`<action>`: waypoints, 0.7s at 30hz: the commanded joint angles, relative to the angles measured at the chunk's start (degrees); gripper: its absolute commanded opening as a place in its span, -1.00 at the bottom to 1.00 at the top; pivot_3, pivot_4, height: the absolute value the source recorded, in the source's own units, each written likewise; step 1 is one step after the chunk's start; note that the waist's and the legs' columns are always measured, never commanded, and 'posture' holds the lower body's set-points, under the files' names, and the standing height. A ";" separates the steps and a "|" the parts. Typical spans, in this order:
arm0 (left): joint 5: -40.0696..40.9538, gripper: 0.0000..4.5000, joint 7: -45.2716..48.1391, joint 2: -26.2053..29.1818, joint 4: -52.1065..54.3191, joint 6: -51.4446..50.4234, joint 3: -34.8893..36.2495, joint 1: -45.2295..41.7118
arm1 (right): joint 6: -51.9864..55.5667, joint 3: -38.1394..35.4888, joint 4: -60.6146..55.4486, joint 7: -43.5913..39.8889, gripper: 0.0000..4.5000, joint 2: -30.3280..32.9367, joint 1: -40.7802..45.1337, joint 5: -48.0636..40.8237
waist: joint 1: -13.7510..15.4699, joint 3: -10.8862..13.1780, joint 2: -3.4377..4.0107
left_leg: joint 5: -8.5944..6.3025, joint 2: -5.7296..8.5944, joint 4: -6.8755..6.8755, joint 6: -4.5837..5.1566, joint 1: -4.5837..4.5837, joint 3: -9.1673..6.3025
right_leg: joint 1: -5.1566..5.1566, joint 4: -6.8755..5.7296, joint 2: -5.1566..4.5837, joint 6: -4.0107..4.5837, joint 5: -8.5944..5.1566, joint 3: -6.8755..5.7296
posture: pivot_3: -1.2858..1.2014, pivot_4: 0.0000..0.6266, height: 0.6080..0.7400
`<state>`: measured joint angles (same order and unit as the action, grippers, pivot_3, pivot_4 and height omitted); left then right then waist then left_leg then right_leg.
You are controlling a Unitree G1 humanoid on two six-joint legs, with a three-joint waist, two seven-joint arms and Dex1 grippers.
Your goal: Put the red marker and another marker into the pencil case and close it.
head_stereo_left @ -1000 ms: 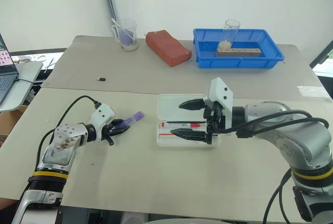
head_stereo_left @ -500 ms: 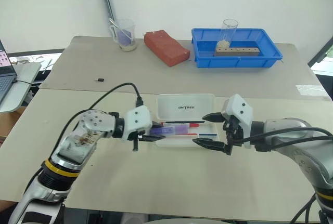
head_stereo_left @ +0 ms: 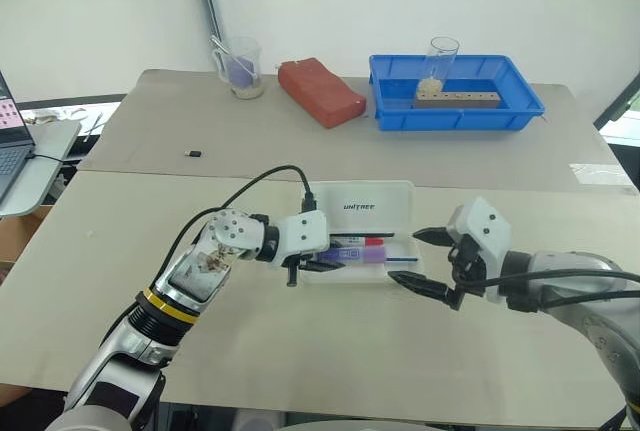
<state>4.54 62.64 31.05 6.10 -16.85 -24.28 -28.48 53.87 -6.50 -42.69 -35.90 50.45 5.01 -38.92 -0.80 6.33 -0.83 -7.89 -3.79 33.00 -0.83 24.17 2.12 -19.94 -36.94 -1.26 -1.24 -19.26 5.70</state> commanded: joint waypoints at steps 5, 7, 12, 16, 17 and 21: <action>-0.32 -0.58 -0.18 0.18 2.36 -0.39 0.23 0.80 | -0.63 -2.16 -1.87 1.04 1.00 -0.37 -0.23 -0.62 | 0.12 0.00 0.00 | 0.00 0.00 0.05 0.00 0.01 0.00 | 0.03 0.00 -0.01 -0.02 -0.01 -0.01 | 0.03 -0.52 1.00; 0.08 -0.36 -0.21 -0.13 2.81 -0.81 0.29 1.07 | -0.73 -1.94 -1.59 1.13 1.00 -0.42 -0.12 -0.60 | 0.09 0.00 0.01 | 0.00 0.00 0.05 0.00 0.00 0.00 | 0.03 0.00 0.00 -0.02 -0.01 -0.01 | 0.03 -0.52 1.00; 0.66 0.63 -0.26 -0.11 4.38 -1.91 0.68 1.49 | -0.91 -1.99 -0.59 0.86 1.00 -0.36 -0.03 -0.57 | 0.12 0.00 0.01 | 0.00 0.00 0.05 0.00 0.00 -0.01 | 0.03 0.00 0.00 -0.02 -0.01 -0.01 | 0.03 -0.52 1.00; 1.96 0.99 -0.59 0.21 6.57 -2.84 2.40 1.54 | -3.07 -3.06 3.60 -0.93 1.00 1.21 -0.78 1.81 | 0.09 0.00 0.00 | 0.00 0.00 0.05 0.00 0.00 -0.01 | 0.04 0.00 0.00 -0.02 -0.01 -0.01 | 0.03 -0.52 1.00; 2.60 0.99 -0.73 0.02 7.23 -3.28 3.01 1.29 | -4.04 -3.46 5.15 -1.66 1.00 1.84 -1.14 2.81 | 0.11 0.00 -0.01 | 0.00 0.00 0.05 0.00 -0.01 -0.01 | 0.04 0.00 0.00 -0.02 -0.01 -0.01 | 0.03 -0.52 1.00; 12.55 0.99 -2.20 -5.94 11.60 -6.04 9.09 -1.50 | -11.41 -5.42 19.63 -6.23 1.00 7.95 -1.92 10.52 | 0.50 0.01 0.01 | 0.00 0.04 0.19 0.00 0.00 -0.01 | 0.15 0.03 -0.05 -0.12 -0.06 -0.05 | 0.03 -0.52 1.00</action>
<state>12.48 61.29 26.82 13.95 -22.70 -18.28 -27.76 46.60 -9.06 -27.44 -40.42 56.53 2.96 -31.65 -0.30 6.34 -0.82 -7.90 -3.75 33.24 -0.82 24.17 2.10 -19.74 -36.90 -1.31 -1.45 -19.36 5.63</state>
